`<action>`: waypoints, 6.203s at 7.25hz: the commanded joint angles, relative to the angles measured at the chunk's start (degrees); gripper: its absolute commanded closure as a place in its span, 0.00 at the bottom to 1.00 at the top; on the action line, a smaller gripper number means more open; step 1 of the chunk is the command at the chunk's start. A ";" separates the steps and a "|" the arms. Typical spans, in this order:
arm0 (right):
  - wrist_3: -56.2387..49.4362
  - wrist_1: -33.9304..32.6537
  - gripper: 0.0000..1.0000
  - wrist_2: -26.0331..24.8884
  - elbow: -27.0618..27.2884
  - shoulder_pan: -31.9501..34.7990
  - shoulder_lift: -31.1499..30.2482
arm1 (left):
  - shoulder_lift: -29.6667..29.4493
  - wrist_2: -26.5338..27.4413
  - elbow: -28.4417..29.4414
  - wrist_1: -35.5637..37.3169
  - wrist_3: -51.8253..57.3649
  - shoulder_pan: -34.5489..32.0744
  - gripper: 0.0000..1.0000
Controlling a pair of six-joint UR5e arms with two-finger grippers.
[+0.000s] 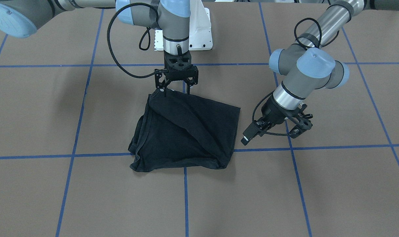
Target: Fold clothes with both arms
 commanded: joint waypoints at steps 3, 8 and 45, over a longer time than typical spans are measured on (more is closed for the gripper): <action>-7.62 13.07 0.19 -3.91 -11.30 -2.01 2.61 | 0.56 0.03 -0.69 0.12 -0.01 0.00 0.00; -7.72 12.56 0.64 -4.97 -11.48 -2.19 1.82 | 0.47 -0.06 -0.69 0.12 0.08 0.18 0.00; -40.20 -9.59 0.00 37.72 4.60 44.35 -15.29 | 25.60 -4.86 -14.76 1.09 47.15 -15.78 0.00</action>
